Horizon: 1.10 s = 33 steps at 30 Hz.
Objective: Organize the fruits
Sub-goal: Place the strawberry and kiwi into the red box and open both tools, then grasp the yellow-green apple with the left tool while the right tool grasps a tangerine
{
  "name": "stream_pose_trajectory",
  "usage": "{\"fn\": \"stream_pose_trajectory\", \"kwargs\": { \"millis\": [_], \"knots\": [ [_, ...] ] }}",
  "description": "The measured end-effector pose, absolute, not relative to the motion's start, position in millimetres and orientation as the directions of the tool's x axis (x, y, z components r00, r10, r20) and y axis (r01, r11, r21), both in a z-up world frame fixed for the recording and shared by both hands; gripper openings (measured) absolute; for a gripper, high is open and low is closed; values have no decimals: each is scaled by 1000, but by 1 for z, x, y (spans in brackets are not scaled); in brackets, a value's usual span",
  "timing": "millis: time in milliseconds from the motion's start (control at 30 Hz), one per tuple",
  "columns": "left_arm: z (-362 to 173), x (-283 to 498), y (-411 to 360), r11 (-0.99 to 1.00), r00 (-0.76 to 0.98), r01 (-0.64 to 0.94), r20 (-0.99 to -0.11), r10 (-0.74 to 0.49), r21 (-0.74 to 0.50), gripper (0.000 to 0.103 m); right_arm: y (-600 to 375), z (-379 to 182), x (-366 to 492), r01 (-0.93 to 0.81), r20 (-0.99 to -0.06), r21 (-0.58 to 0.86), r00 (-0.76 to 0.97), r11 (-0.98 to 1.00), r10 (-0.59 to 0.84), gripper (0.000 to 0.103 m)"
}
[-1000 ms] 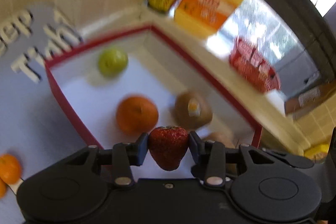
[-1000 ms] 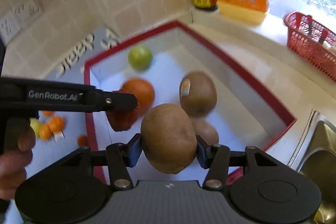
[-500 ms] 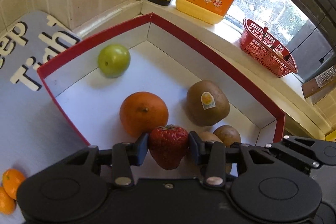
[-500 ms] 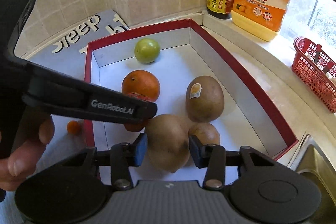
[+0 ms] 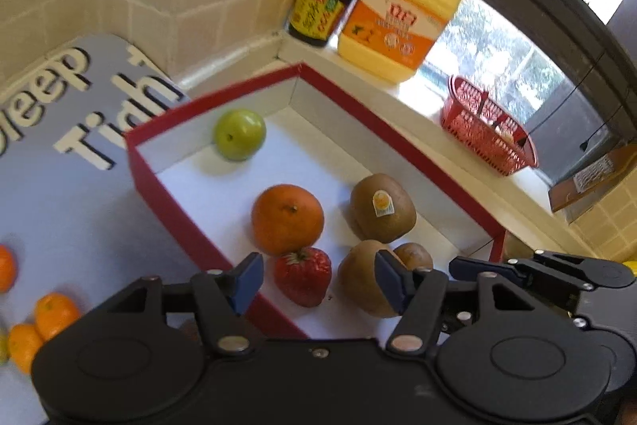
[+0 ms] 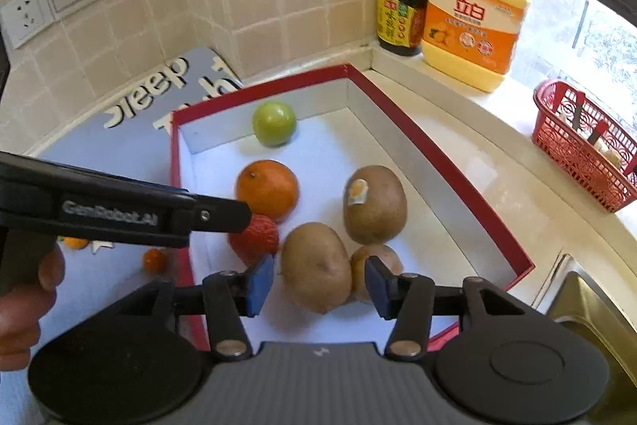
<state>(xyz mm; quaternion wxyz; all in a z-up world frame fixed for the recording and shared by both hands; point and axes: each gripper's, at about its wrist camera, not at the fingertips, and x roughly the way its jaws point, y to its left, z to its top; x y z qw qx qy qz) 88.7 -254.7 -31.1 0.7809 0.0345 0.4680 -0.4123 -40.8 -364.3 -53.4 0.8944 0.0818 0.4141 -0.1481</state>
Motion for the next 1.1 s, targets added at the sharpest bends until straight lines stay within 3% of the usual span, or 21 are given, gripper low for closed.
{"fn": "stream_pose_trajectory", "kwargs": {
  "millis": [333,500,633,867,967,1100],
  "knots": [
    [20,85,-163,733,399,598,-673,-622,-323,74,-315,-28,-35,240,-731,-5,661,971,-167,58],
    [46,86,-93,834,581,491,-619,-528,-251,76,-284,-18,-16,154,-705,-30,697,988,-130,58],
    [53,93,-39,893,652,363,-612,-447,-266,76,-259,-19,7,74,-697,-2,715,997,-54,58],
    [22,107,12,921,628,236,-675,-387,-309,75,-234,-49,50,10,-734,179,667,984,127,55],
    [-3,117,12,914,584,250,-703,-406,-320,75,-238,-69,68,71,-769,269,617,960,170,53],
    [-40,132,-2,894,487,307,-753,-442,-326,75,-237,-91,82,117,-792,272,591,955,154,53]
  ]
}}
